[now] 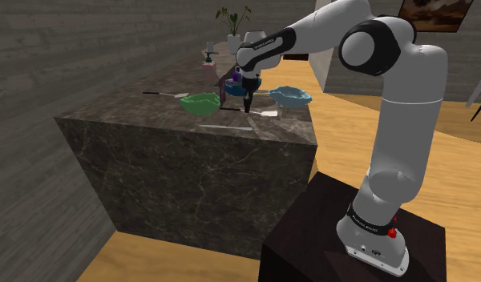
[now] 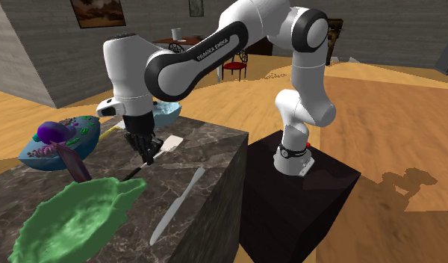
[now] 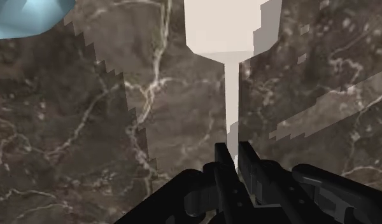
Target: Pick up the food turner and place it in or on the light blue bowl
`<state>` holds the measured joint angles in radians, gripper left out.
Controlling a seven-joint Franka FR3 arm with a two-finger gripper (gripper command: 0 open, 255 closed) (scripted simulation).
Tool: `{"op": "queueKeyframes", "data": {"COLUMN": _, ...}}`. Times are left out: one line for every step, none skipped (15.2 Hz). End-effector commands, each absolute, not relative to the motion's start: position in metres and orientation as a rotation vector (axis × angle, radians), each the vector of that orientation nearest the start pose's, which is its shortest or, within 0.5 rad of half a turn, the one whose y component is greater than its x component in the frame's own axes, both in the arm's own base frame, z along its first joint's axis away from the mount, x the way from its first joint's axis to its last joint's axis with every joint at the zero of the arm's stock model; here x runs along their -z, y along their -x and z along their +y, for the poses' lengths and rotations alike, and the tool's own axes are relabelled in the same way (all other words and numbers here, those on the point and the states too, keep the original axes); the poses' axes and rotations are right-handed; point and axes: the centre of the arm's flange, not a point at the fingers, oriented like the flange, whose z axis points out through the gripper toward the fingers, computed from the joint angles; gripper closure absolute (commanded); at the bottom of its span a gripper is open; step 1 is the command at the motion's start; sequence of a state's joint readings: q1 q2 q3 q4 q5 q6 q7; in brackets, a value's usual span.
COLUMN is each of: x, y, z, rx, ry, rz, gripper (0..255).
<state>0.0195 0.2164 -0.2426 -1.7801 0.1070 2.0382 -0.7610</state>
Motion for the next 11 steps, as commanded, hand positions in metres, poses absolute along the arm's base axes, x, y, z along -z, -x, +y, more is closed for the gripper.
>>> {"op": "queueKeyframes", "data": {"x": -0.449, "y": -0.612, "z": -0.124, "rx": 0.100, "ry": 3.027, "rz": -0.771, "gripper": 255}}
{"op": "queueKeyframes", "data": {"x": -0.454, "y": -0.612, "z": -0.124, "rx": 0.100, "ry": 3.027, "rz": -0.771, "gripper": 255}}
{"op": "queueKeyframes", "data": {"x": -0.459, "y": -0.612, "z": -0.124, "rx": 0.100, "ry": 3.027, "rz": -0.771, "gripper": 255}}
{"op": "queueKeyframes", "data": {"x": -0.464, "y": -0.612, "z": -0.124, "rx": 0.100, "ry": 3.027, "rz": -0.771, "gripper": 255}}
{"op": "queueKeyframes", "data": {"x": -0.470, "y": -0.612, "z": -0.124, "rx": 0.100, "ry": 3.027, "rz": -0.771, "gripper": 255}}
{"op": "queueKeyframes", "data": {"x": -0.475, "y": -0.612, "z": -0.124, "rx": 0.100, "ry": 3.027, "rz": -0.771, "gripper": 255}}
{"op": "queueKeyframes", "data": {"x": -0.480, "y": -0.612, "z": -0.124, "rx": 0.100, "ry": 3.027, "rz": -0.771, "gripper": 255}}
{"op": "queueKeyframes", "data": {"x": -0.486, "y": -0.612, "z": -0.124, "rx": 0.100, "ry": 3.027, "rz": -0.771, "gripper": 255}}
{"op": "queueKeyframes", "data": {"x": -0.491, "y": -0.612, "z": -0.124, "rx": 0.100, "ry": 3.027, "rz": -0.771, "gripper": 255}}
{"op": "queueKeyframes", "data": {"x": -0.496, "y": -0.612, "z": -0.124, "rx": 0.100, "ry": 3.027, "rz": -0.771, "gripper": 255}}
{"op": "queueKeyframes", "data": {"x": -0.501, "y": -0.612, "z": -0.124, "rx": 0.100, "ry": 3.027, "rz": -0.771, "gripper": 255}}
